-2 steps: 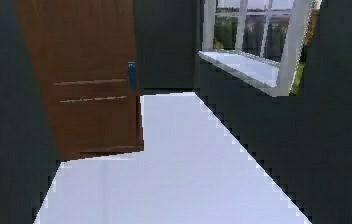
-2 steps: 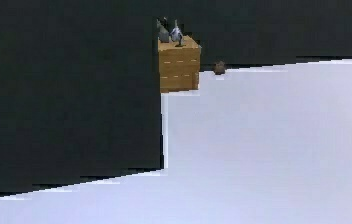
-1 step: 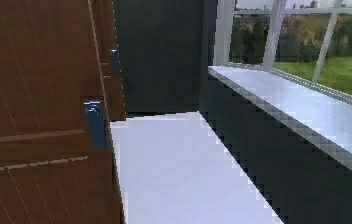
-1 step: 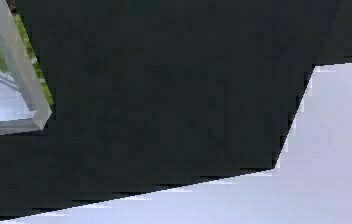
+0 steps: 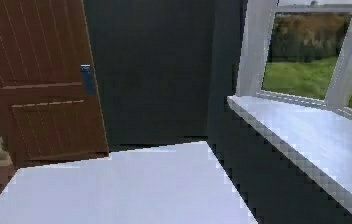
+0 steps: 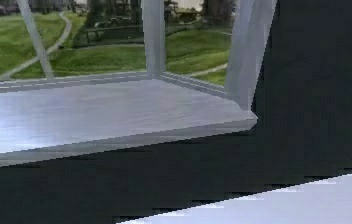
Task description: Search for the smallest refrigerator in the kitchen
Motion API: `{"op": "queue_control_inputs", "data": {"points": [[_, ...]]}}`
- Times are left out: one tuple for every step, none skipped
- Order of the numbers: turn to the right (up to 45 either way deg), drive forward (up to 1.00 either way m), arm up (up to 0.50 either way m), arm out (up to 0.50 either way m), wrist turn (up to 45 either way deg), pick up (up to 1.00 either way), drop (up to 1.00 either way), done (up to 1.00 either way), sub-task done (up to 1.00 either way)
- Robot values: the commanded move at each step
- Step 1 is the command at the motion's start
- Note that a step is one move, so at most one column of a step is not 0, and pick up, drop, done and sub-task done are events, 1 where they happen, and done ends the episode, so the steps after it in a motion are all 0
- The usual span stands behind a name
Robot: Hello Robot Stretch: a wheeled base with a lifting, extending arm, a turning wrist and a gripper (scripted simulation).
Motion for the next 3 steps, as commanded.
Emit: {"op": "queue_control_inputs", "data": {"points": [[-12.0, 0.00, 0.00, 0.00, 0.0, 0.00, 0.00, 0.00, 0.00], [0.0, 0.50, 0.00, 0.00, 0.0, 0.00, 0.00, 0.00, 0.00], [-39.0, 0.00, 0.00, 0.00, 0.0, 0.00, 0.00, 0.00, 0.00]]}}
